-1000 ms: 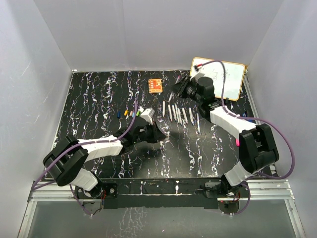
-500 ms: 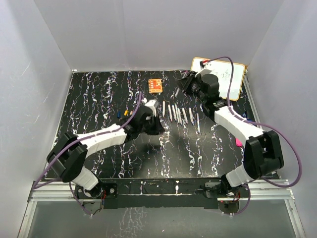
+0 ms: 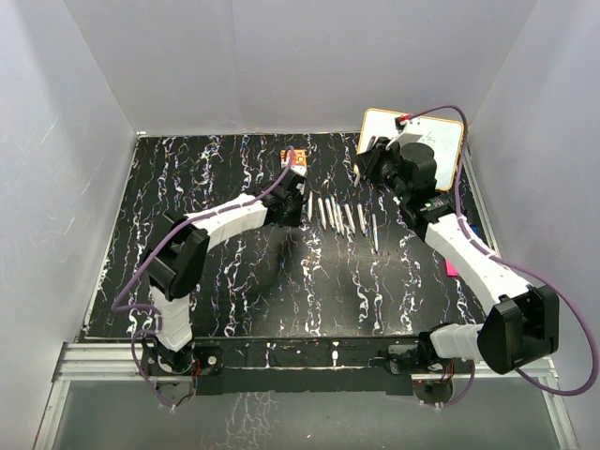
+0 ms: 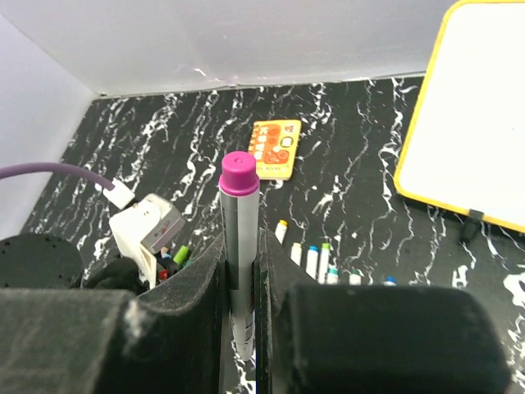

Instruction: Open the pen caps

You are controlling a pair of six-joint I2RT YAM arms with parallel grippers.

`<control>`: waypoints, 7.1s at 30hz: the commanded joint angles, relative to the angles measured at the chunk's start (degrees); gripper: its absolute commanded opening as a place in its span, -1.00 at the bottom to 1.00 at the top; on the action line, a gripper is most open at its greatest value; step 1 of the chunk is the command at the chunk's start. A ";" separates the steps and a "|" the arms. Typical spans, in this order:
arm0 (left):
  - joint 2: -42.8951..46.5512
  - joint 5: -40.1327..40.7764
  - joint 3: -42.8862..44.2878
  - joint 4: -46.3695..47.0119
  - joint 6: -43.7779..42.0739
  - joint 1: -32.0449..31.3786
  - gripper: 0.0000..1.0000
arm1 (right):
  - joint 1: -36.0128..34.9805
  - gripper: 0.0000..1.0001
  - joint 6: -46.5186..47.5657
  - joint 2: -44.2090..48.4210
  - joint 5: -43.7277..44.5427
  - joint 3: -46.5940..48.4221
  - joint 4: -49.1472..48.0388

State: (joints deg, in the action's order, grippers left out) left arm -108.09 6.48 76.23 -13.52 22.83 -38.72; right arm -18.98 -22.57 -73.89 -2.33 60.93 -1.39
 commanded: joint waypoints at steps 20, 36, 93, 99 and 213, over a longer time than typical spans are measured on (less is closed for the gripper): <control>-8.12 6.33 7.71 -4.03 -5.08 1.00 -1.00 | 2.65 -1.00 4.51 2.90 1.54 -1.97 6.66; -10.86 6.06 8.57 -2.70 -5.04 2.23 -1.00 | 2.74 -1.00 4.03 -0.16 -2.56 -2.76 10.84; 9.35 3.28 7.89 -3.02 -5.06 2.24 -0.30 | 7.59 -1.00 8.15 -21.62 11.94 6.76 35.45; 15.22 2.88 3.60 -1.82 -4.87 2.23 -0.26 | 8.61 -1.00 8.14 -24.81 12.80 7.75 35.41; 64.60 30.23 -33.89 3.19 7.08 2.25 0.97 | 8.92 0.96 -12.28 21.05 31.92 -20.07 1.21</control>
State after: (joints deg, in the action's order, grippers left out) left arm -47.07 30.22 43.92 -5.21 25.17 -36.80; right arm -10.33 -28.56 -57.08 19.97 44.05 2.59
